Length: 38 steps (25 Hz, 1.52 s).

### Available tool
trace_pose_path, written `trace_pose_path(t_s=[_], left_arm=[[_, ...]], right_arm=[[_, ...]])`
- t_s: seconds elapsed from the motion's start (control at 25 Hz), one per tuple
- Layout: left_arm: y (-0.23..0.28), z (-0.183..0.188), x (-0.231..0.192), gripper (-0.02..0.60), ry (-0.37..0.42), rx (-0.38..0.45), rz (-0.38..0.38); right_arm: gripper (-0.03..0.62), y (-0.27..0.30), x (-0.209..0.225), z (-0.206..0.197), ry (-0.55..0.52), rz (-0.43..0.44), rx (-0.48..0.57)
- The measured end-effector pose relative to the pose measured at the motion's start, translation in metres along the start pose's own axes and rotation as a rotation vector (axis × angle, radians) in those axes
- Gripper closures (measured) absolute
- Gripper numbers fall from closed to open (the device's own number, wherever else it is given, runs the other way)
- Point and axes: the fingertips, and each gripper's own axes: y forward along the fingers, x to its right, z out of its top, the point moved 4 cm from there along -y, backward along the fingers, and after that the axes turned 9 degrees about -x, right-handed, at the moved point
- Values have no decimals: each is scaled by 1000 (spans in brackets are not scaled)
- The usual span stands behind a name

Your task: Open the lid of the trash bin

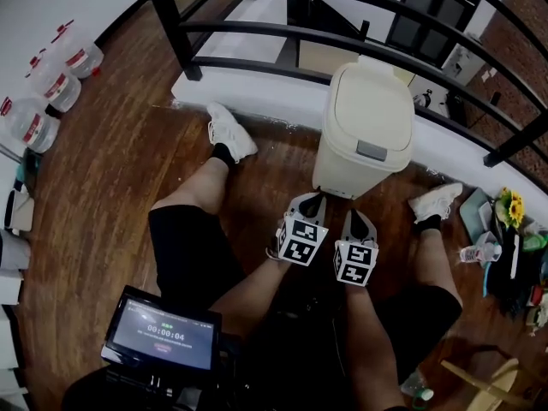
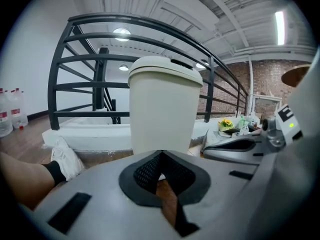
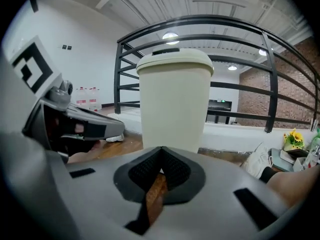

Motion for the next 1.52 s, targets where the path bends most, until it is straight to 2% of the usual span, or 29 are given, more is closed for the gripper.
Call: trace_pose_path(t_s=[0.44,0.68,0.92,1.16,1.52], left_arm=[[35,-22,-29,583,-86,-37,34],[52,-28,-29,583,-46,-101,35],[85,-47,-45,583,-77,-142,25],[96,-60,-57,583,-154,-171,15],[108,-70,-66,583,-174,-193,30]], right_arm=[[589,60,1,-25,65,49,-92],[589,71,-3,-36,54,63,-140],[589,109,-2,-51,89,63,-184],[589,141,-1,-63,91,71,-239],[589,170,14,-73,97,69,-291]])
